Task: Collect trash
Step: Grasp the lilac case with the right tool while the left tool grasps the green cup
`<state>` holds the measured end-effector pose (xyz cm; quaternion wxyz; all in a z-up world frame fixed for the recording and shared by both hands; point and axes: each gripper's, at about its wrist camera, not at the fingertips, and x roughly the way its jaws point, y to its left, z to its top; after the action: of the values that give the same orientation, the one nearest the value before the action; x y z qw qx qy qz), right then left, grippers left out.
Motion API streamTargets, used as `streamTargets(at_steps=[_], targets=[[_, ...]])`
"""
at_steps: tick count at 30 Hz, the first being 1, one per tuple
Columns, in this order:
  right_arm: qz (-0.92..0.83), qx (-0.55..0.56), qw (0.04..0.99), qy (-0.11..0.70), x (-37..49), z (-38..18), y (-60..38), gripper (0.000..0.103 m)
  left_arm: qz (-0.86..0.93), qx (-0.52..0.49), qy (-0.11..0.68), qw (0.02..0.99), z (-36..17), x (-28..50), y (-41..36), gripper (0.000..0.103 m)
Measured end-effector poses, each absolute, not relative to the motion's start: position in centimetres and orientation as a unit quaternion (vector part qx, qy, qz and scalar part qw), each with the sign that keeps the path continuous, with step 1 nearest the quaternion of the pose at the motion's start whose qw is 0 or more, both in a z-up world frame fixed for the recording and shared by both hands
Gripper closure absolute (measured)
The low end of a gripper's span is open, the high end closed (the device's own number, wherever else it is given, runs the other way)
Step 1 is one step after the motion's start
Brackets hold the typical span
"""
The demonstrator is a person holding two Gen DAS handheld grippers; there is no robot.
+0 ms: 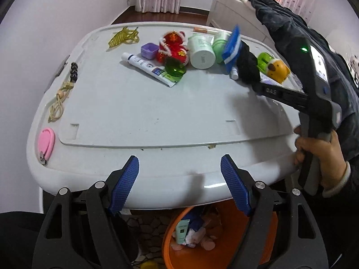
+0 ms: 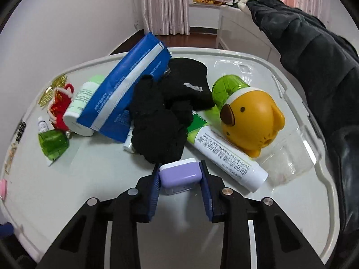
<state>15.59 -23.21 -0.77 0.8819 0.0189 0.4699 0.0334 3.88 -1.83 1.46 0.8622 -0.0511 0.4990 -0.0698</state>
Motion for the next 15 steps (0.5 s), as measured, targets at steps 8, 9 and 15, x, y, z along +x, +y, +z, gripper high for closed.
streamTargets(at_steps=[8, 9, 15], targets=[[0.102, 0.129, 0.879, 0.447, 10.0, 4.6, -25.2, 0.07, -0.031, -0.027, 0.452, 0.891, 1.7, 9.1, -2.1, 0.029], [0.113, 0.134, 0.882, 0.437, 8.9, 5.5, -25.4, 0.07, -0.036, -0.028, 0.451, 0.891, 1.7, 10.1, -2.3, 0.029], [0.138, 0.143, 0.889, 0.412, 6.1, 7.0, -26.2, 0.07, -0.052, 0.023, 0.444, 0.894, 0.6, 15.2, -4.6, 0.029]])
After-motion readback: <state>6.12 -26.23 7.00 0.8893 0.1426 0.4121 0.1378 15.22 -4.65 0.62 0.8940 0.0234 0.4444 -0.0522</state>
